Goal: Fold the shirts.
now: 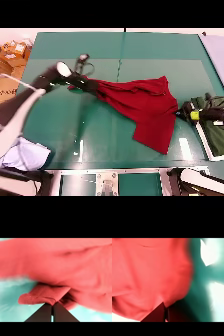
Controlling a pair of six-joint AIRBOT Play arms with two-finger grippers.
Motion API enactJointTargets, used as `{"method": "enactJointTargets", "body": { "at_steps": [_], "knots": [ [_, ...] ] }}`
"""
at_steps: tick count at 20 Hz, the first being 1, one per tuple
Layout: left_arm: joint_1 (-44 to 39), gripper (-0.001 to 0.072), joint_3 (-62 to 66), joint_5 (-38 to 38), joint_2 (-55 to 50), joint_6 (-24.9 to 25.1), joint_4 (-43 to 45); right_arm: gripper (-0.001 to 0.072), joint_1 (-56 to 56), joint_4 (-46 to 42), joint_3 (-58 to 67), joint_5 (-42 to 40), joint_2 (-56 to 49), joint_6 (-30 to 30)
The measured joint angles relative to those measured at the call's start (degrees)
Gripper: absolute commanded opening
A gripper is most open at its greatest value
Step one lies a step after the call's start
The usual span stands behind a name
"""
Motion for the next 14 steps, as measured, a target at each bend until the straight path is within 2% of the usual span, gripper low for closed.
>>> {"method": "enactJointTargets", "body": {
  "at_steps": [2,6,10,14],
  "knots": [
    [2.80,0.0025,0.04,-4.57,8.28,-1.18,4.81,0.0017,0.02,4.00,4.48,3.37,4.04,-0.02],
    [5.62,0.0025,4.31,-8.90,25.92,-2.10,11.78,0.0018,0.02,11.96,17.51,6.73,15.19,-0.02],
    [6.43,0.0025,16.57,-10.08,39.34,-2.97,17.53,0.0017,0.02,16.41,34.10,2.91,26.14,0.55],
    [6.67,0.0026,30.77,-12.02,46.40,-4.70,23.23,0.0018,0.02,14.62,47.36,-2.86,31.71,4.59]
  ]
}}
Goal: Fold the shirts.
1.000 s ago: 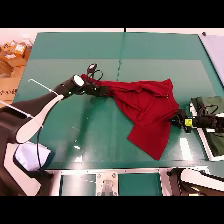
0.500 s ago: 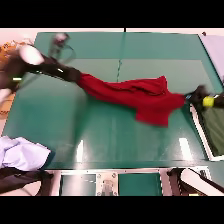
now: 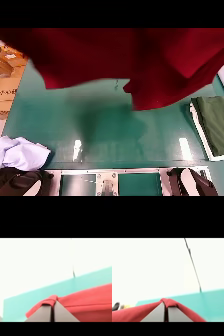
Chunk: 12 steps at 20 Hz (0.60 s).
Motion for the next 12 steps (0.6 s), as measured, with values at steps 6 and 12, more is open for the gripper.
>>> {"method": "enactJointTargets", "body": {
  "at_steps": [6,12],
  "knots": [
    [0.04,0.0027,4.92,-3.56,0.55,-0.79,5.16,0.0018,0.07,-2.19,5.27,-3.08,-0.22,2.01],
    [0.04,0.0027,-4.79,-4.81,-11.69,-0.26,3.76,0.0018,3.82,-3.17,-5.88,-3.65,-9.01,0.24]
  ]
}}
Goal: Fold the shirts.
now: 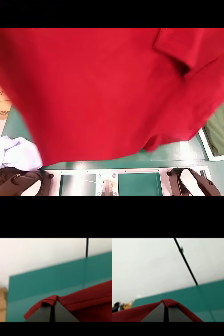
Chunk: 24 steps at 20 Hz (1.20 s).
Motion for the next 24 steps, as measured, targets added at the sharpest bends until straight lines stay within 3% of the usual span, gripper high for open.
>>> {"method": "enactJointTargets", "body": {
  "at_steps": [5,12,16,24],
  "knots": [
    [0.02,0.0028,-6.54,6.25,-19.82,3.19,-4.98,0.0018,5.33,-0.07,-9.70,-6.67,-16.94,-5.29],
    [0.04,0.0027,-8.24,15.17,-43.91,4.13,-11.21,0.0018,7.80,1.18,-8.02,-11.52,-44.98,-8.83],
    [0.04,0.0027,-8.35,16.00,-48.83,2.99,-13.42,0.0017,6.95,0.98,-6.29,-10.84,-52.22,-9.75],
    [0.04,0.0028,-9.49,4.90,-50.75,-1.99,-17.16,0.0017,3.23,-5.53,-5.79,-3.43,-53.83,-11.30]
  ]
}}
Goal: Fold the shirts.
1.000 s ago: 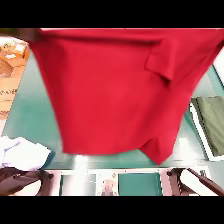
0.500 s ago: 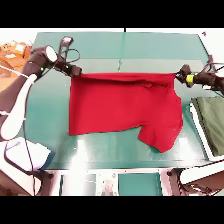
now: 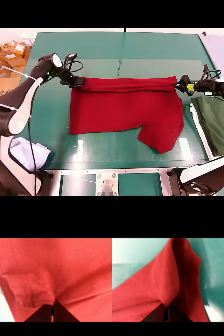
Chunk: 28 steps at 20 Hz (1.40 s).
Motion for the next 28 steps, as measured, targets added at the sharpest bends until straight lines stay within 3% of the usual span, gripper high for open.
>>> {"method": "enactJointTargets", "body": {
  "at_steps": [3,4,5,6,7,9,10,12,14,15,16,17,21,24,25,26,27,28],
  "knots": [
    [0.00,0.0029,-0.24,-2.64,-0.13,-2.12,-1.11,0.0018,-0.24,-1.20,0.00,0.98,-0.07,-0.13],
    [0.00,0.0129,-0.31,-3.02,-0.17,-2.75,-1.46,0.0020,-0.26,-1.46,0.00,1.09,-0.07,-0.15],
    [0.00,0.0458,-0.33,-3.34,-0.20,-3.37,-1.92,0.0129,-0.26,-1.62,0.00,1.25,-0.07,-0.15],
    [0.02,0.0593,-0.33,-3.48,-0.20,-3.87,-2.47,0.0273,-0.31,-1.84,0.11,1.44,-0.07,-0.15],
    [0.04,0.0593,-0.33,-3.82,-0.15,-4.46,-3.17,0.0304,-0.48,-1.92,0.39,1.66,-0.09,-0.11],
    [0.44,0.0592,-0.09,-5.77,0.24,-5.22,-3.98,0.0298,-1.46,-2.25,1.84,3.93,-0.09,0.87],
    [0.87,0.0592,0.13,-6.99,0.59,-5.46,-4.07,0.0269,-2.38,-2.64,2.91,5.84,-0.09,1.84],
    [2.14,0.0591,0.48,-10.36,2.01,-5.64,-4.35,0.0035,-4.85,-3.41,4.59,10.10,0.07,3.50],
    [3.76,0.0480,0.63,-13.77,3.93,-5.66,-4.44,0.0018,-7.39,-4.04,5.20,14.69,0.98,4.48],
    [4.52,0.0480,0.68,-15.41,4.85,-5.66,-4.42,0.0017,-8.66,-4.87,4.79,16.59,2.01,5.16],
    [5.20,0.0314,0.61,-17.44,5.92,-5.64,-4.37,0.0017,-9.70,-5.97,3.89,17.88,3.28,5.66],
    [5.60,0.0024,0.28,-19.32,6.99,-5.64,-4.33,0.0017,-10.62,-7.23,2.51,18.80,4.96,6.47],
    [5.95,0.0027,-6.64,-23.15,13.86,-4.35,-4.13,0.0017,-13.49,-14.80,-6.97,19.71,15.74,11.17],
    [4.37,0.0028,-19.08,-20.17,23.19,-3.28,-3.89,0.0025,-15.06,-22.43,-15.37,19.58,25.24,16.63],
    [3.58,0.0063,-24.39,-17.92,27.10,-3.26,-3.96,0.0178,-15.39,-24.90,-18.45,19.58,28.57,18.67],
    [2.89,0.0466,-29.70,-15.43,31.04,-3.54,-3.96,0.0404,-15.58,-26.71,-21.33,19.61,31.32,20.15],
    [2.14,0.0720,-34.45,-13.20,34.56,-4.37,-4.31,0.0498,-15.78,-28.26,-24.24,19.71,33.70,21.29],
    [1.29,0.0678,-39.45,-10.62,37.81,-5.75,-4.83,0.0495,-15.93,-29.44,-27.30,20.17,35.76,22.23]
  ]
}}
